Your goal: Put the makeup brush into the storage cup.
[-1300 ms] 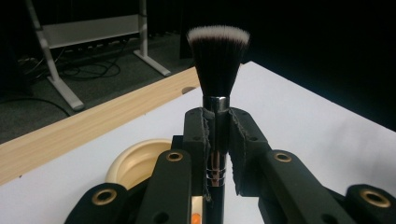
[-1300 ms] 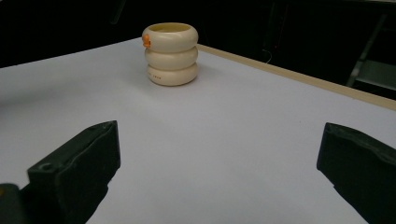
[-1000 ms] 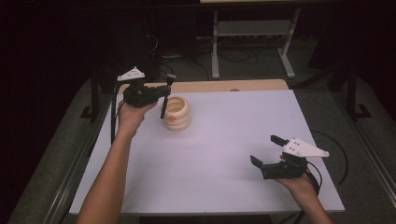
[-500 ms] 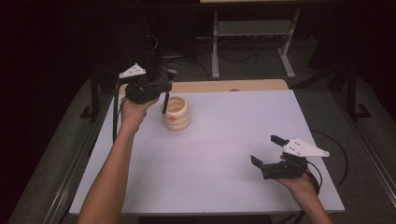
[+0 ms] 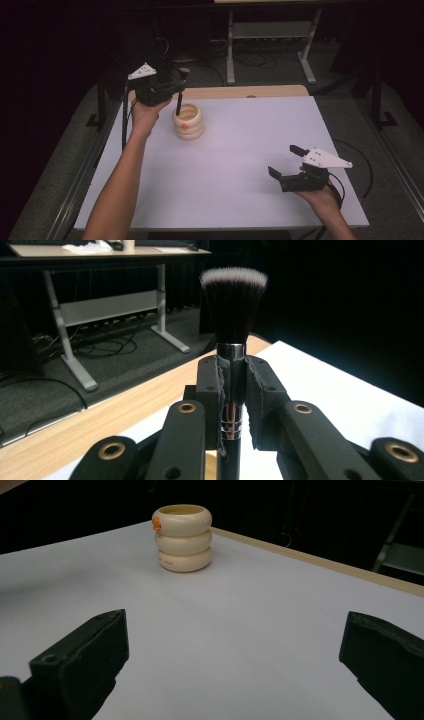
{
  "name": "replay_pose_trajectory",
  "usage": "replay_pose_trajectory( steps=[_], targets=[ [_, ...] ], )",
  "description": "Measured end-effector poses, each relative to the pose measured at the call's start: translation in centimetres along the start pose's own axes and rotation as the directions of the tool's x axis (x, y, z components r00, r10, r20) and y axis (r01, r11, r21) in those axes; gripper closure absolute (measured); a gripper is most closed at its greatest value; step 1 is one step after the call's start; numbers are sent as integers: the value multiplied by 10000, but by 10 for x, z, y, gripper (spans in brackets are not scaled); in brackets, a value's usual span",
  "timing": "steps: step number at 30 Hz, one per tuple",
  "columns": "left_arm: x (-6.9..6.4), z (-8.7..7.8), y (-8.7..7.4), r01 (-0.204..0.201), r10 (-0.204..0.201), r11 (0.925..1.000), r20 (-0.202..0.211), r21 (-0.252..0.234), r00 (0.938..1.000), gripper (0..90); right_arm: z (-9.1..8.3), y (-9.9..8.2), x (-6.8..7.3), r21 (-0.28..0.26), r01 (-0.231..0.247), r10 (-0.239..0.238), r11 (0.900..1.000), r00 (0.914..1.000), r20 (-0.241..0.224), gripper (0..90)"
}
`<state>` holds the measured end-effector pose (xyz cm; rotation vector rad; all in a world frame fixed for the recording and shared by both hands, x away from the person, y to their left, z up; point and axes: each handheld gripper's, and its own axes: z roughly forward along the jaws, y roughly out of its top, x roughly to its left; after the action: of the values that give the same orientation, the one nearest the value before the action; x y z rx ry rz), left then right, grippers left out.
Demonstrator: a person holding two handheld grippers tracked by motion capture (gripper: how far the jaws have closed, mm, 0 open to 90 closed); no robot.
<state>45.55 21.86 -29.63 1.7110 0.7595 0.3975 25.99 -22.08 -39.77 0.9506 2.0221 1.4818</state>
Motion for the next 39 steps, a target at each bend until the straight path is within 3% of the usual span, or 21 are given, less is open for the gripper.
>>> replay_pose_trajectory(
  steps=[16,39],
  targets=[
    [2,11,-4,-209,205,9994,-154,-265,9997,777,-1,0,0,-39,-24,24,10000,10000,-3,0],
    [8,27,-17,-215,220,9996,-289,167,9993,776,-2,1,1,-64,8,-8,10000,10000,-23,0]
  ],
)
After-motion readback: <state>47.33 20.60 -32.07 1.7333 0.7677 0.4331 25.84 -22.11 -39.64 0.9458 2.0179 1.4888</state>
